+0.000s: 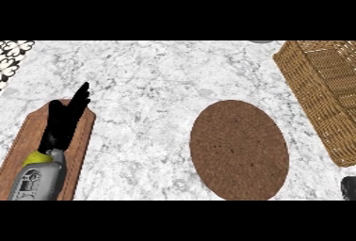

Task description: Pick the lemon from the placemat and place it in the basket

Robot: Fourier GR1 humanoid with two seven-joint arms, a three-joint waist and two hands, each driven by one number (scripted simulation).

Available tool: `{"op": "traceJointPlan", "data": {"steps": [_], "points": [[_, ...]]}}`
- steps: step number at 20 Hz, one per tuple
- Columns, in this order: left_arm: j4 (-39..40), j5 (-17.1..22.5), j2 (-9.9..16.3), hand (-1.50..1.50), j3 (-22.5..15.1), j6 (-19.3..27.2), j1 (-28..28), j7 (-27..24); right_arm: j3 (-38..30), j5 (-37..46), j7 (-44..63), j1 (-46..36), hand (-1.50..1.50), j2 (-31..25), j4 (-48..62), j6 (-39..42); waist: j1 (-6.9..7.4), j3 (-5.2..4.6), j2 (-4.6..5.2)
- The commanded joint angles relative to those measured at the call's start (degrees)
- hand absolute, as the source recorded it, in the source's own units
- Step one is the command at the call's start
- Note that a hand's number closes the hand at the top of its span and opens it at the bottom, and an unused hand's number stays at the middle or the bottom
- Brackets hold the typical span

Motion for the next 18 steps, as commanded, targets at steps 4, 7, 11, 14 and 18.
{"op": "traceJointPlan", "data": {"steps": [4,7,11,14,18], "points": [[0.6,1.3,0.6,0.00,1.2,-0.8,-1.0,-0.3,4.7,9.0,-7.5,1.1,1.50,-14.4,10.7,4.2,0.35,-0.01,0.58],[-0.7,-1.6,-1.7,0.00,-1.6,1.9,-3.0,2.6,3.1,9.9,-13.3,-0.2,1.50,-20.3,20.0,4.1,0.54,0.06,0.58],[0.2,0.1,0.4,0.00,0.2,-0.6,-1.3,0.7,2.0,11.6,-19.0,2.4,1.50,-25.2,25.6,2.4,0.32,0.06,0.32],[1.4,-0.6,-1.5,0.00,-0.5,0.7,0.7,-2.2,1.5,13.5,-26.7,6.6,1.50,-26.3,30.8,-5.2,0.31,0.08,0.38],[3.6,0.2,0.4,0.00,1.1,-0.6,-3.0,-1.7,1.1,13.7,-36.4,4.1,1.50,-30.1,41.0,-7.1,0.54,0.06,0.48]]}}
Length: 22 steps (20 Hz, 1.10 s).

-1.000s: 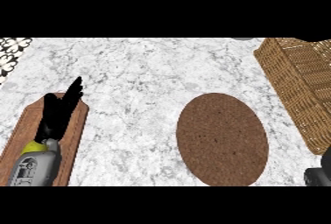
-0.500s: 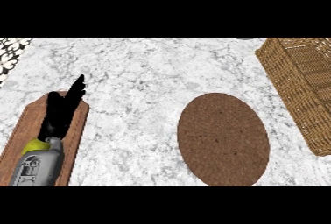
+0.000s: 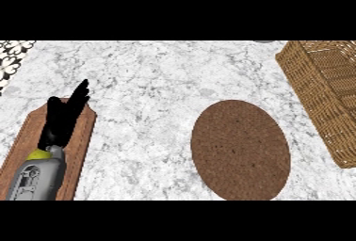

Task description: Pick the lemon from the placemat and place it in the basket

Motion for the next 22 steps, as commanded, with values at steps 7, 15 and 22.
{"op": "traceJointPlan", "data": {"steps": [7,15,22], "points": [[3.6,-0.5,-0.4,0.00,0.1,-0.2,1.1,-4.1,-1.6,0.2,-17.8,4.0,1.50,-2.7,15.0,-7.9,-0.16,-0.02,-0.14],[-2.1,-0.4,-0.9,0.00,-0.7,0.1,1.3,1.3,-2.9,0.8,-24.3,4.2,1.50,-0.8,28.2,-14.5,0.34,0.02,-0.11],[-0.9,-0.3,-1.0,0.00,-0.6,-0.2,1.4,-1.2,-8.4,-3.6,-24.6,1.6,-1.50,0.3,37.6,-15.5,0.69,0.04,0.10]]}}
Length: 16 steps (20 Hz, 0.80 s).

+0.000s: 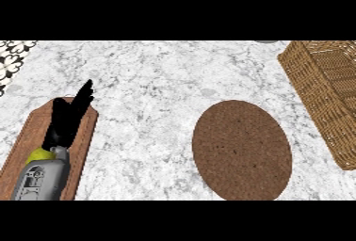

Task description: Pick the lemon from the placemat and place it in the basket

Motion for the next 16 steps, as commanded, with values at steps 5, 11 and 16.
{"op": "traceJointPlan", "data": {"steps": [5,11,16], "points": [[-2.0,-0.4,-0.7,0.00,-1.0,0.0,1.3,0.1,-5.7,-4.1,-7.0,-0.6,-1.50,-0.3,6.9,-7.9,0.35,0.05,0.12],[1.1,-0.5,-0.5,0.00,0.3,0.8,-1.0,0.6,-12.1,-9.6,-8.6,0.3,-1.50,-0.7,6.2,-15.8,-0.34,0.02,0.00],[3.6,-0.9,-1.1,0.00,0.5,1.6,-1.6,-2.0,-16.6,-12.7,-5.8,-0.4,-1.50,-7.3,9.6,-15.5,-0.43,0.01,0.24]]}}
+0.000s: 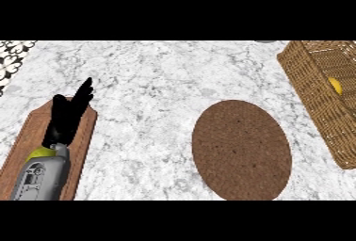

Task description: Pick the lemon from the placemat and place it in the basket

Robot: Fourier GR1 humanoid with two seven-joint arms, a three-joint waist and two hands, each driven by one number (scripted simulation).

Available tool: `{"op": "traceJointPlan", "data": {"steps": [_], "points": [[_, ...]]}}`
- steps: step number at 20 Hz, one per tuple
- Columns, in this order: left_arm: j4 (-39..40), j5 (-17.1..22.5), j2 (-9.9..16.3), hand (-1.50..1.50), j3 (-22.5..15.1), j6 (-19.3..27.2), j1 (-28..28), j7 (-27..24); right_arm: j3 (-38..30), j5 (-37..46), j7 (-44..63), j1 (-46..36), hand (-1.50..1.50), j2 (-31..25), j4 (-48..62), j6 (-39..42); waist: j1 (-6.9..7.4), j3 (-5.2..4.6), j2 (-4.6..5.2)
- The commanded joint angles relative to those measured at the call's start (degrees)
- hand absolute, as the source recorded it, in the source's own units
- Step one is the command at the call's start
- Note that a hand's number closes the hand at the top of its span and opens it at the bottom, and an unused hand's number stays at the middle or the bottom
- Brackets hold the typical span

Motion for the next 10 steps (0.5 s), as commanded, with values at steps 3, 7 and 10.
{"op": "traceJointPlan", "data": {"steps": [3,7,10], "points": [[-1.0,-0.9,-0.6,0.00,-0.5,1.0,2.8,-2.3,-6.7,-5.9,2.5,3.1,-1.50,-6.9,2.8,1.5,-0.66,-0.03,-0.34],[-1.6,-1.5,-1.0,0.00,-1.4,0.9,2.7,-1.0,-9.1,-7.5,-1.2,8.1,-1.50,-13.4,7.1,4.9,-0.19,0.08,-0.05],[1.4,-0.9,-0.4,0.00,-0.2,0.6,0.4,-2.0,-12.0,-10.0,-6.1,13.1,-1.50,-17.8,9.4,9.4,-0.79,0.17,0.18]]}}
